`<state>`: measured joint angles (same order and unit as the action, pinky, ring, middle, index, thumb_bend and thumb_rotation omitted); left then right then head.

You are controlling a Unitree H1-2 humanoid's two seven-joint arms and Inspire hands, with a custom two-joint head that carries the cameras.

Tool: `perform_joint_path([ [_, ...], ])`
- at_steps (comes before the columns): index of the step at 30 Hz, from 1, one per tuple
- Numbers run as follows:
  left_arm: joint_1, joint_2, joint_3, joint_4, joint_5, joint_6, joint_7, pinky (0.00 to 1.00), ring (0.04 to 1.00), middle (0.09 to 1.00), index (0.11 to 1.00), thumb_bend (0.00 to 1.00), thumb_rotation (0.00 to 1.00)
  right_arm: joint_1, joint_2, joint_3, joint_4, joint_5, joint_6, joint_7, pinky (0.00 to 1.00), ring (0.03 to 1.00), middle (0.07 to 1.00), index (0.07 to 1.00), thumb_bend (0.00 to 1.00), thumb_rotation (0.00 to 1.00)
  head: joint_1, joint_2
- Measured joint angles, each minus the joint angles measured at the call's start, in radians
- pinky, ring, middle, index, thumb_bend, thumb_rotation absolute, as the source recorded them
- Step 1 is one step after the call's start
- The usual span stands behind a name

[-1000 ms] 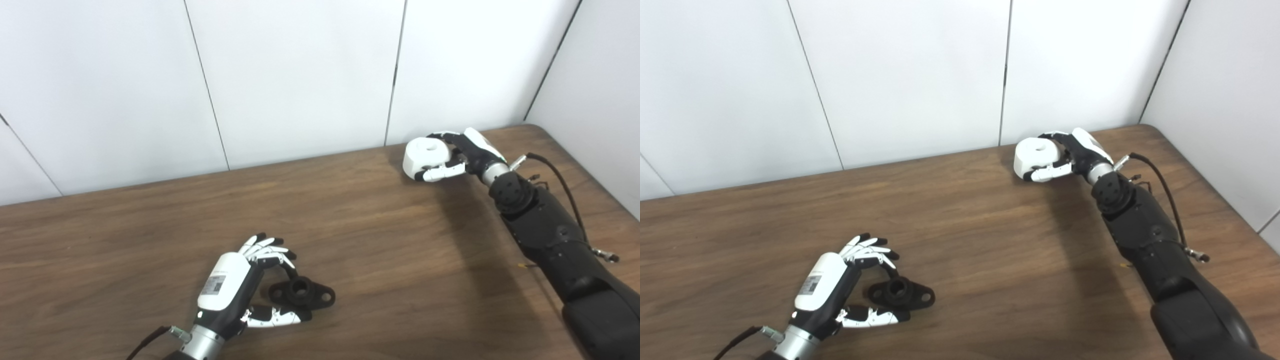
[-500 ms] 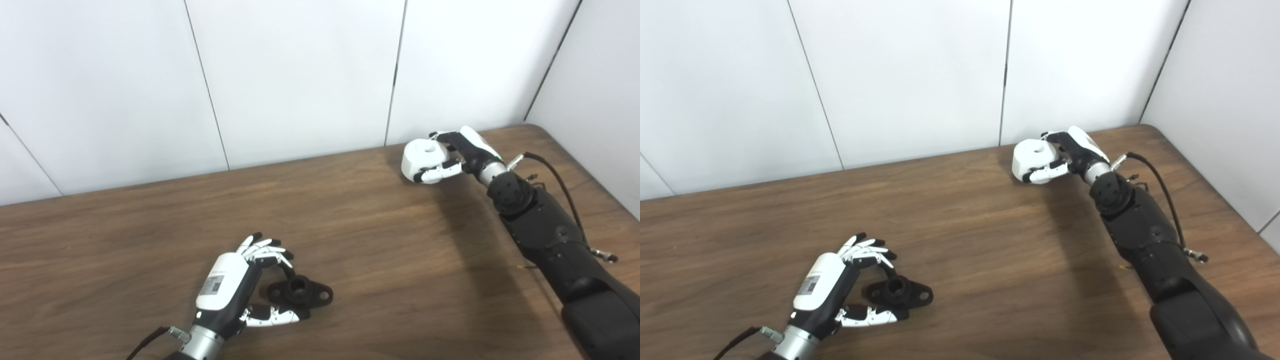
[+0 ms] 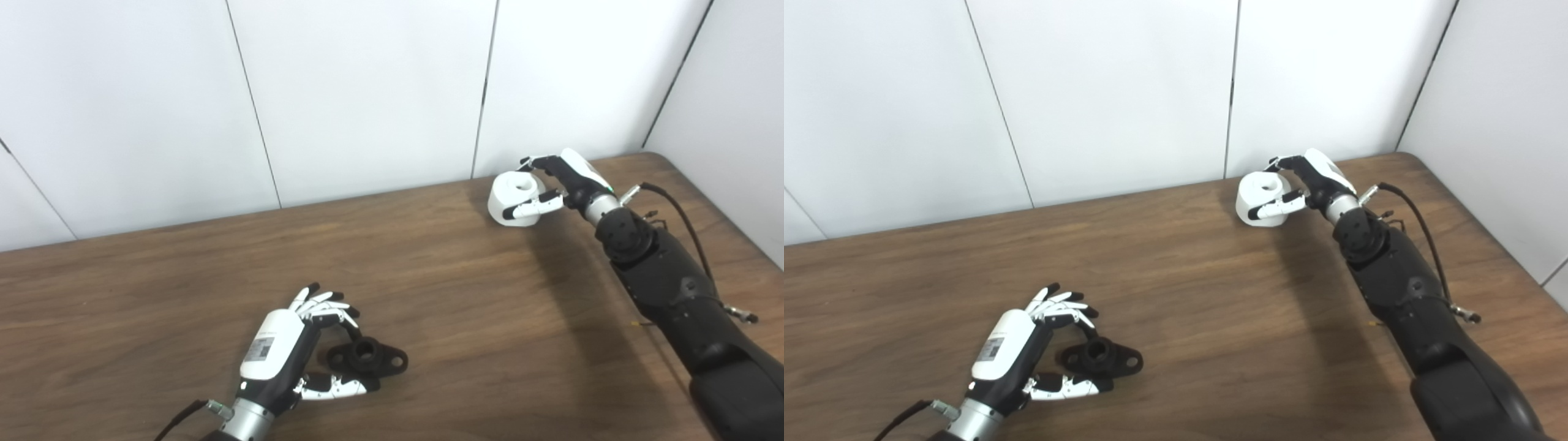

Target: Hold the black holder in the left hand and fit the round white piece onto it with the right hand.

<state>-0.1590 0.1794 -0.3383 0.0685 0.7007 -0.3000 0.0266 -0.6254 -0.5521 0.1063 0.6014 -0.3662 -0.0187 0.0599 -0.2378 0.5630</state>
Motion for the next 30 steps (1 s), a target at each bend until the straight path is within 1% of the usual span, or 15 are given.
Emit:
perform_joint_path([
  [3,0.000,0.000,0.001,0.001,0.000,0.000,0.000,0.99,0.863,0.723,0.481,0.52,0.05,0.023,0.000,0.000,-0.059,0.003,0.001,0.014,0.89,0.934,0.882,0.630,0.72,0.30,-0.002,0.000],
  [9,-0.001,0.000,0.001,0.003,0.000,0.000,0.000,0.99,0.865,0.724,0.481,0.52,0.05,0.067,0.004,-0.004,-0.185,0.009,-0.002,0.027,0.88,0.921,0.875,0.625,0.73,0.30,-0.005,0.002],
  [16,-0.004,0.000,0.004,0.007,-0.001,0.000,0.000,0.99,0.866,0.724,0.481,0.52,0.05,0.090,0.012,-0.003,-0.286,0.009,0.005,0.047,0.88,0.923,0.872,0.629,0.73,0.30,-0.003,0.000],
  [22,-0.005,-0.001,0.004,0.007,-0.003,0.000,0.000,0.98,0.864,0.725,0.481,0.52,0.05,0.090,0.021,-0.002,-0.310,0.007,0.008,0.066,0.88,0.925,0.868,0.634,0.73,0.32,-0.003,0.008],
  [30,-0.005,0.000,0.003,0.007,-0.003,-0.001,0.000,0.97,0.857,0.719,0.481,0.52,0.05,0.091,0.026,0.001,-0.309,0.006,0.007,0.073,0.83,0.905,0.873,0.640,0.76,0.33,0.009,0.011],
])
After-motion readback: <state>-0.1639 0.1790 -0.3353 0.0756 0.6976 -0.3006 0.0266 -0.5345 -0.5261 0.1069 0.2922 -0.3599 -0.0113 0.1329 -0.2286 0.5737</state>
